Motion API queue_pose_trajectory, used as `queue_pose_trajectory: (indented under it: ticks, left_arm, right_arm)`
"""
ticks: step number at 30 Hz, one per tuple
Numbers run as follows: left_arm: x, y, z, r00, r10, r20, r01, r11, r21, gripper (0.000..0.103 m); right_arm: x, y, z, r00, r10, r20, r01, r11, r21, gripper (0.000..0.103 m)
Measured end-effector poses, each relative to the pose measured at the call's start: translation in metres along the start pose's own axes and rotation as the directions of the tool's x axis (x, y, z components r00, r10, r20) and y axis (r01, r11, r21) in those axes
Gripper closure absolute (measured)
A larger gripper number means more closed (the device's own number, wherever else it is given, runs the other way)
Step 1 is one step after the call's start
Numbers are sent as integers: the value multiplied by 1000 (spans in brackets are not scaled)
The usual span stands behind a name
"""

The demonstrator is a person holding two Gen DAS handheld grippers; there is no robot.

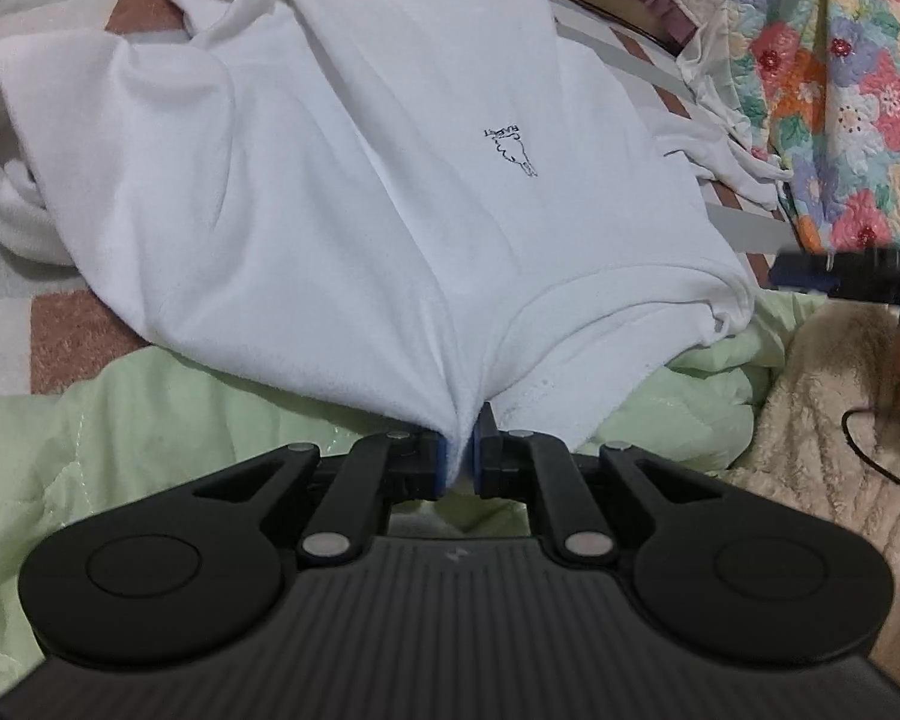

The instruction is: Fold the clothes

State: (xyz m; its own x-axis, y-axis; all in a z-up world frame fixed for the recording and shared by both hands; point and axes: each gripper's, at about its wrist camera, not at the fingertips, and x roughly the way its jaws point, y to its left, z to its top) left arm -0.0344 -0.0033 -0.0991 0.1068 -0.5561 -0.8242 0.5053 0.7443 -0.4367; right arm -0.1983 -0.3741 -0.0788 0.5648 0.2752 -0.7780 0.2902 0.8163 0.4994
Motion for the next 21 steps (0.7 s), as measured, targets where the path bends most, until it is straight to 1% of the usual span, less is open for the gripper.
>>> queue_pose_trajectory:
  ticks: [3, 7, 9, 10, 11, 12, 13, 15, 17, 20, 21]
  left_arm:
    - [-1, 2, -1, 1000, 12, 0, -12, 1000, 22, 96]
    - [-5, 7, -5, 1000, 8, 7, -8, 1000, 7, 95]
    - [-8, 6, -5, 1000, 2, 14, -3, 1000, 23, 92]
    - [-12, 3, -4, 1000, -11, 21, 9, 998, 60, 85]
    - [-16, 0, -4, 999, -24, 27, 21, 995, 98, 74]
    - [-24, -3, 0, 998, -39, 42, 33, 991, 133, 68]
    - [-32, -6, 3, 997, -54, 57, 44, 985, 168, 60]
    - [-48, -11, 10, 993, -85, 84, 63, 969, 237, 59]
    - [-57, -18, 26, 990, -93, 110, 59, 958, 281, 59]
    - [-58, -36, 56, 981, -134, 139, 78, 934, 348, 59]
    - [-52, -46, 67, 980, -144, 137, 83, 924, 374, 59]
  right_arm:
    - [-6, -34, 18, 998, -30, 63, 18, 984, 178, 51]
    - [-20, -76, 47, 984, -102, 146, 51, 946, 320, 51]
    - [-27, -96, 61, 972, -143, 184, 62, 921, 385, 51]
    - [-32, -106, 64, 966, -159, 205, 60, 906, 419, 50]
    - [-37, -115, 65, 959, -173, 226, 53, 890, 453, 50]
    - [-42, -125, 66, 951, -188, 247, 46, 872, 487, 50]
    - [-47, -135, 66, 942, -203, 267, 37, 854, 519, 49]
    - [-57, -154, 67, 921, -244, 303, 26, 817, 577, 49]
    - [-66, -173, 64, 899, -294, 324, 32, 783, 621, 49]
    - [-74, -206, 59, 877, -348, 332, 32, 731, 682, 49]
    - [-77, -217, 58, 869, -366, 334, 31, 712, 701, 49]
